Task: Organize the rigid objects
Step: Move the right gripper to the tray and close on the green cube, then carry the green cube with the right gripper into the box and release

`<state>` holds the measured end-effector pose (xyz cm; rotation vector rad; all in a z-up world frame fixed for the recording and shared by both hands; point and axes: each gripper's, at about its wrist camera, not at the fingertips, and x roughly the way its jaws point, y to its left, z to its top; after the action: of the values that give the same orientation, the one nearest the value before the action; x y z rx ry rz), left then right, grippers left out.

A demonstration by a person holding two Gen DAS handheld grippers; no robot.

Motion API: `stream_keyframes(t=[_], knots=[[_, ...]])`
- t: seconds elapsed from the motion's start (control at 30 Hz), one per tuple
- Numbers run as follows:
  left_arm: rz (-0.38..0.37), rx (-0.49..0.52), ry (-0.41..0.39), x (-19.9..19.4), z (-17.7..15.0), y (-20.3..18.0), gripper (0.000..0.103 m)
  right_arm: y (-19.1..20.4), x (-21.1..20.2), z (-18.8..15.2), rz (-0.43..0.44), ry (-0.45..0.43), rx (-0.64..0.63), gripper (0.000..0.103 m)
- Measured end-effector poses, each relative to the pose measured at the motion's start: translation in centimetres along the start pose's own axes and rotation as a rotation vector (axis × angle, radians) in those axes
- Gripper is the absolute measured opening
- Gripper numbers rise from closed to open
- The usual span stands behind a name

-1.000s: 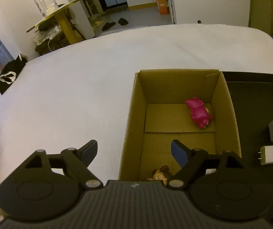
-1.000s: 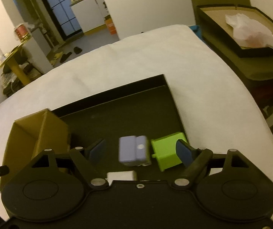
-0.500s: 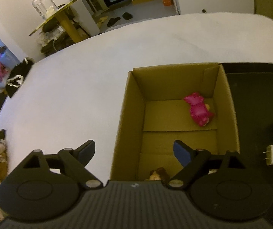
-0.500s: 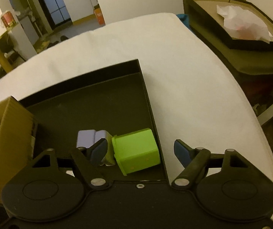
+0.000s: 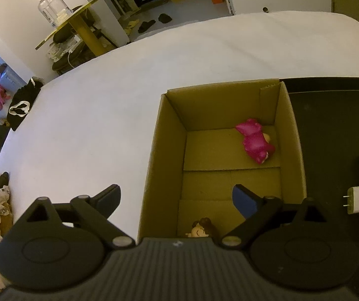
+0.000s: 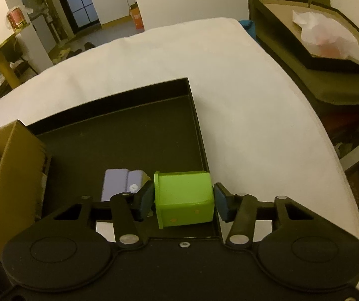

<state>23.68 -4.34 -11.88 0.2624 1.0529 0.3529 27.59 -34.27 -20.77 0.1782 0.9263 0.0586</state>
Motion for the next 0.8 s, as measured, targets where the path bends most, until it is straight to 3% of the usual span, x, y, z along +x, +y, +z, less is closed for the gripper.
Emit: stream_keyframes(t=[0.8], knots=[[-0.049,-0.070,-0.030,-0.3,-0.8,5.1,0.095,4.7,-4.5,2.0,0.005,-0.099,-0.038,0.050]])
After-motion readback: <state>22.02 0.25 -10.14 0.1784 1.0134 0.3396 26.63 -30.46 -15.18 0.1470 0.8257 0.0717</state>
